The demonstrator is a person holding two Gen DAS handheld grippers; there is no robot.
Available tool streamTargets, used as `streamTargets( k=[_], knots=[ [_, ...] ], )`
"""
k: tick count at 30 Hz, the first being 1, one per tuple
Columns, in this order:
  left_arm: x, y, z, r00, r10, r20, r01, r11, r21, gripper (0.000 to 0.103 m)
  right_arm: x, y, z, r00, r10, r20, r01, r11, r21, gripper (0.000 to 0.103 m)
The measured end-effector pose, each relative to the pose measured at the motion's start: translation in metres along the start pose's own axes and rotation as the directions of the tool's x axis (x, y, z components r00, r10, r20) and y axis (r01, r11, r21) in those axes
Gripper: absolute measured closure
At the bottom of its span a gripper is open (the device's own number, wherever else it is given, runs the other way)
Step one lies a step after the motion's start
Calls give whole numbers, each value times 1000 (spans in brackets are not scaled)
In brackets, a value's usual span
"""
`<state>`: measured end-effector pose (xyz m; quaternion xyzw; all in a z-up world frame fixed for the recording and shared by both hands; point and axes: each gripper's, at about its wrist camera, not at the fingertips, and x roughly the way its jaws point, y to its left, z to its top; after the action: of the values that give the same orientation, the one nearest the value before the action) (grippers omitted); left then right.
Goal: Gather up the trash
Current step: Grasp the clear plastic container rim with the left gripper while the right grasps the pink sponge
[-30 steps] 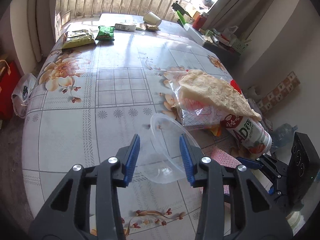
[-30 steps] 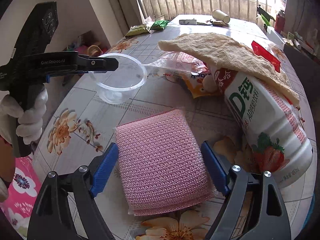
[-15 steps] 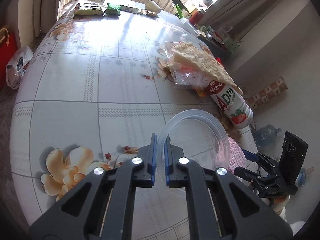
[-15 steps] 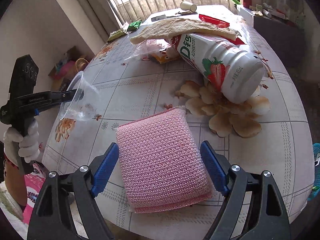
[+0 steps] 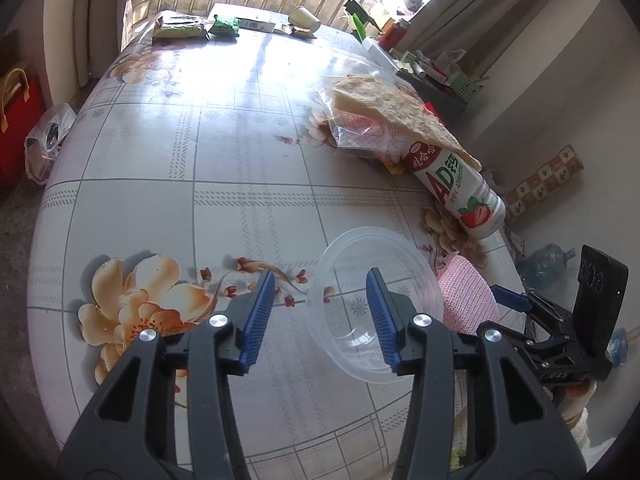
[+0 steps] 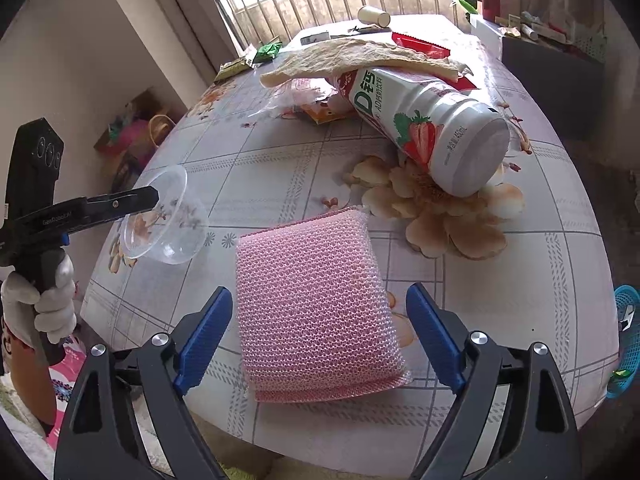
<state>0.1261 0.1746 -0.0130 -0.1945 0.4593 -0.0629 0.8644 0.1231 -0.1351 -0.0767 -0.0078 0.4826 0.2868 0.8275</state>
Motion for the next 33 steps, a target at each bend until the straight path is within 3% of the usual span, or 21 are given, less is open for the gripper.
streamTargets(
  k=[10, 20, 33],
  knots=[
    [1, -1, -17, 1000, 8, -22, -8, 1000, -21, 54, 11, 19, -3, 996, -94, 9, 94, 993, -71, 17],
    [7, -7, -19, 999, 24, -30, -25, 999, -27, 88, 12, 23, -8, 993, -121, 10, 121, 989, -88, 17],
    [7, -7, -18, 999, 43, -25, -44, 999, -23, 98, 19, 28, -10, 992, -122, 0, 122, 987, -109, 17]
  ],
)
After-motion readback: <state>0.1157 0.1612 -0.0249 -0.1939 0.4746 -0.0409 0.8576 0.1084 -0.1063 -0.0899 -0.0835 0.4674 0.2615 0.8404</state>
